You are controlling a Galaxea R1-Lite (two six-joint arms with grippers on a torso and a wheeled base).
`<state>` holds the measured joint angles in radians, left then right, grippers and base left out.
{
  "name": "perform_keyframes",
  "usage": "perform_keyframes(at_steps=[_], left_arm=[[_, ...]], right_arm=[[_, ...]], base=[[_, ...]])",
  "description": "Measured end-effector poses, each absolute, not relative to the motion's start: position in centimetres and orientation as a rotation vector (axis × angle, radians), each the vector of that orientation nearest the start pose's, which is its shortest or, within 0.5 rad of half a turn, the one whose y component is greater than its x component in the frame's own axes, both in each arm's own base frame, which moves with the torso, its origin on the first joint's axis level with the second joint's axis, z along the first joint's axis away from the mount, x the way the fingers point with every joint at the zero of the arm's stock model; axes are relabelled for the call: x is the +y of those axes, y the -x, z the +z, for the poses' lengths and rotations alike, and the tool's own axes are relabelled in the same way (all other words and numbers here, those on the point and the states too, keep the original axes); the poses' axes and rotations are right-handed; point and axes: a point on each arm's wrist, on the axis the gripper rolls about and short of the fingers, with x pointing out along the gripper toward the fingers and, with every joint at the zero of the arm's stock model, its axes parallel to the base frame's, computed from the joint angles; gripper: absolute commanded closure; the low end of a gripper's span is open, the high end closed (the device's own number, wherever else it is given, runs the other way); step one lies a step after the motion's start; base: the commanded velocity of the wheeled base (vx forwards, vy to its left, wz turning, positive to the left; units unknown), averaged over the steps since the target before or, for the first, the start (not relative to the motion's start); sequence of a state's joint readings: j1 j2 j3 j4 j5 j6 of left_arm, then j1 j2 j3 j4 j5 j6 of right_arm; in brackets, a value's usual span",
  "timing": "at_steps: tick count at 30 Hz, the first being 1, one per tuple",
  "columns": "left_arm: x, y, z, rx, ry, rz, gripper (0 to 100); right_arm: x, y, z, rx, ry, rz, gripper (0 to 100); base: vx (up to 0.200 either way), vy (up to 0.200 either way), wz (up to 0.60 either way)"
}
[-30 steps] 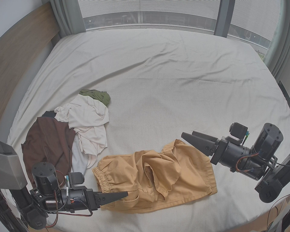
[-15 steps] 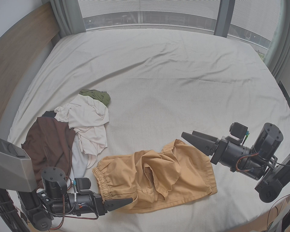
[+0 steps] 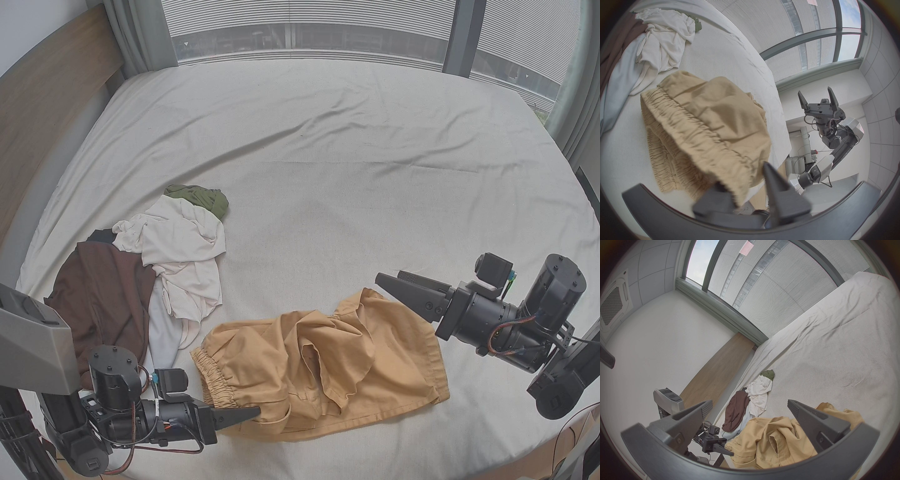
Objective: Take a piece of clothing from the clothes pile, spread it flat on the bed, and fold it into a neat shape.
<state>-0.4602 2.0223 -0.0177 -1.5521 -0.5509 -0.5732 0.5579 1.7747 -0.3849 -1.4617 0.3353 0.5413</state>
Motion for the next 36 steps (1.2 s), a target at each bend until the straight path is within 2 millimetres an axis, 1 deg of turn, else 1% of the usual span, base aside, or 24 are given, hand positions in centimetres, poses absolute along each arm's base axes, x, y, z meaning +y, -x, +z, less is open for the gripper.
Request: perform_keyframes(at_steps=[5, 8, 11, 16, 20, 25, 31, 36], left_arm=[[-9.7, -19.5, 4.1, 0.698, 0.553, -0.792, 100], [-9.1, -20.3, 5.0, 0.633, 0.562, -0.777, 100], [-8.7, -20.8, 5.9, 0.572, 0.568, -0.765, 100], [-8.0, -21.4, 7.1, 0.499, 0.571, -0.751, 100], [-7.9, -21.7, 7.2, 0.484, 0.570, -0.742, 100], [-7.6, -22.1, 7.1, 0.476, 0.570, -0.710, 100], [-7.1, -22.7, 6.8, 0.468, 0.573, -0.672, 100], [-6.9, -23.0, 6.4, 0.468, 0.546, -0.664, 100]], right_arm=[[14.8, -22.2, 14.2, 0.173, -0.512, 0.894, 0], [15.1, -22.1, 14.1, 0.183, -0.511, 0.903, 0], [15.9, -21.8, 13.7, 0.207, -0.509, 0.926, 0], [17.5, -21.7, 12.3, 0.283, -0.511, 0.957, 0], [18.9, -22.1, 11.1, 0.345, -0.502, 0.966, 0], [21.0, -22.6, 9.2, 0.456, -0.477, 0.974, 0], [22.4, -23.3, 7.5, 0.501, -0.464, 0.979, 0], [23.4, -24.2, 6.2, 0.521, -0.457, 0.977, 0]], base=[[0.000, 0.000, 0.00], [0.000, 0.000, 0.00], [0.000, 0.000, 0.00], [0.000, 0.000, 0.00], [0.000, 0.000, 0.00], [0.000, 0.000, 0.00], [0.000, 0.000, 0.00], [0.000, 0.000, 0.00]])
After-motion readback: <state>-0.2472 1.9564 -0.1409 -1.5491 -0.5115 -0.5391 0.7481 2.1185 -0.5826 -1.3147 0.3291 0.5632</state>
